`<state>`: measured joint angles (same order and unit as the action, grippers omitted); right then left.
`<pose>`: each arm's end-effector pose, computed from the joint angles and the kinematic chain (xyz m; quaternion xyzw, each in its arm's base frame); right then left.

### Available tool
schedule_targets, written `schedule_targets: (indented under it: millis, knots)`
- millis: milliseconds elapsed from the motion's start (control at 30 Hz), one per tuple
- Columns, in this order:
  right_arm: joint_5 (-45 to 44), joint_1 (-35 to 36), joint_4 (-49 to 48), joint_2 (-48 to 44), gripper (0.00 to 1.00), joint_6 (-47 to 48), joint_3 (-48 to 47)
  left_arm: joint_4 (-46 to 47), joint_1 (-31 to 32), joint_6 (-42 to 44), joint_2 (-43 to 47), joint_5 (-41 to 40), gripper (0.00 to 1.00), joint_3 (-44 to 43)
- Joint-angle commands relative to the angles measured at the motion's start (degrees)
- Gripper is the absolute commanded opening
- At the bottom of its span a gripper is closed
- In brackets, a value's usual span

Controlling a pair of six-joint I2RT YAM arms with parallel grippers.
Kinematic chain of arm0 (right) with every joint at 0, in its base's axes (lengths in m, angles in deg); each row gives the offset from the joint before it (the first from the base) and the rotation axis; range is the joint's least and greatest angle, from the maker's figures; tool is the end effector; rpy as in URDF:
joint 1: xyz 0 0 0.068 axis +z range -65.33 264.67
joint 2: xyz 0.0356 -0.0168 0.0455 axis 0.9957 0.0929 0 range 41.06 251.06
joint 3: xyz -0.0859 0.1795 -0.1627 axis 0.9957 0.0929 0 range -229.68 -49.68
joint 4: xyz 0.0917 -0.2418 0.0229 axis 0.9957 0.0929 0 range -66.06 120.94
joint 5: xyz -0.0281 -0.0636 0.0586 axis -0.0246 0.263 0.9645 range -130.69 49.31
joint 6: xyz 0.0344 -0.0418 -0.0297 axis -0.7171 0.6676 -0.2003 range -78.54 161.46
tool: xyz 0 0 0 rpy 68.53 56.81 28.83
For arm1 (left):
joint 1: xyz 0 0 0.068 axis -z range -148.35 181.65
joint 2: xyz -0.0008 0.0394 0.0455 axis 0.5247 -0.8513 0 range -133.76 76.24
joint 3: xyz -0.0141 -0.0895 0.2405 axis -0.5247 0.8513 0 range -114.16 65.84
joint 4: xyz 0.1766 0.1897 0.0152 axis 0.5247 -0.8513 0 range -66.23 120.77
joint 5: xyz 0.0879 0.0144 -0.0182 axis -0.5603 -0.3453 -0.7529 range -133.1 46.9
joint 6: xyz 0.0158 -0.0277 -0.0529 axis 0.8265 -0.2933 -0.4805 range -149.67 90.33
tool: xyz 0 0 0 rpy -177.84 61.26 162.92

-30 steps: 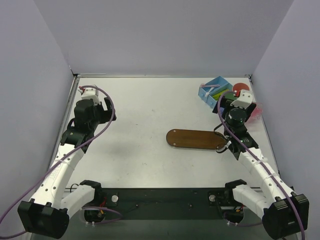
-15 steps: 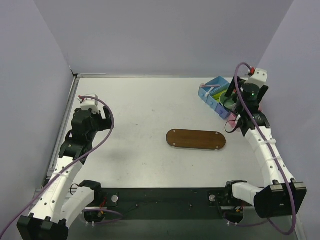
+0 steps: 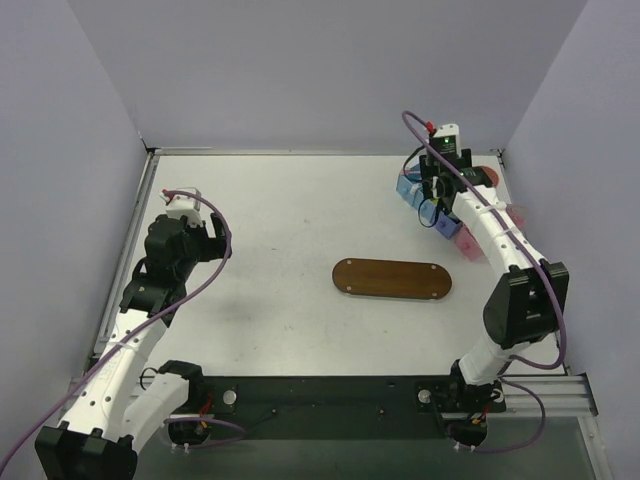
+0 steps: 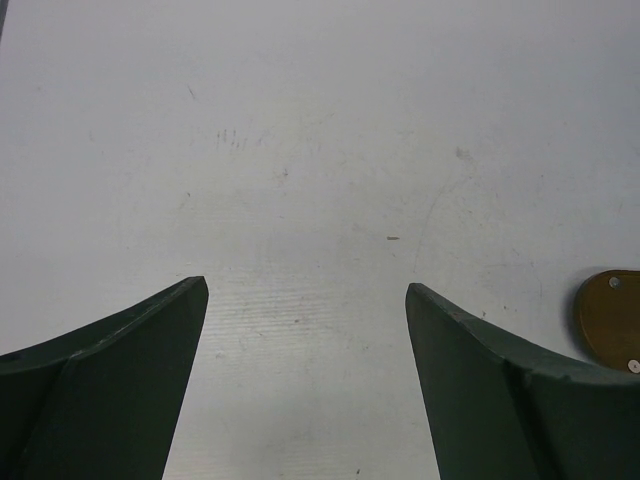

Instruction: Prepare toiletry sets of a toothbrush and toothpaste on the tray

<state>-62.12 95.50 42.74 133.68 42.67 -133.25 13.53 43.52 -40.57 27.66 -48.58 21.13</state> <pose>0.3809 0.0555 0.3271 0.0071 0.8470 -0.1162 0.5187 0.2113 -0.0398 0.2993 -0.0200 0.8239 -0.0730 0.5617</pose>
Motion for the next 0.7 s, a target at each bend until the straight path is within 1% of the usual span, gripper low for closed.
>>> schedule_targets:
  millis: [0, 100, 433, 567, 667]
  knots:
    - [-9.4, 2.6, 4.6, 3.8, 0.51, 7.0, -5.1, 3.3, -0.3, 0.1, 0.2, 1.6, 0.91, 0.2]
    - [-9.9, 2.9, 5.0, 6.5, 0.46, 7.6, -6.3, 3.4, -0.3, 0.2, 0.2, 1.6, 0.91, 0.1]
    - [-9.3, 4.5, 5.1, 14.2, 0.39, 6.3, -7.9, 3.4, -0.3, 1.2, -0.5, 2.9, 0.91, 0.3]
    - [-11.2, 5.0, 5.0, 16.8, 0.32, 6.8, -8.3, 3.4, -0.3, 1.2, -0.5, 2.7, 0.91, 0.4]
    - [-13.2, 5.3, 3.4, 17.0, 0.30, 7.2, -7.5, 3.3, -0.3, 1.8, -0.4, 3.2, 0.91, 0.3]
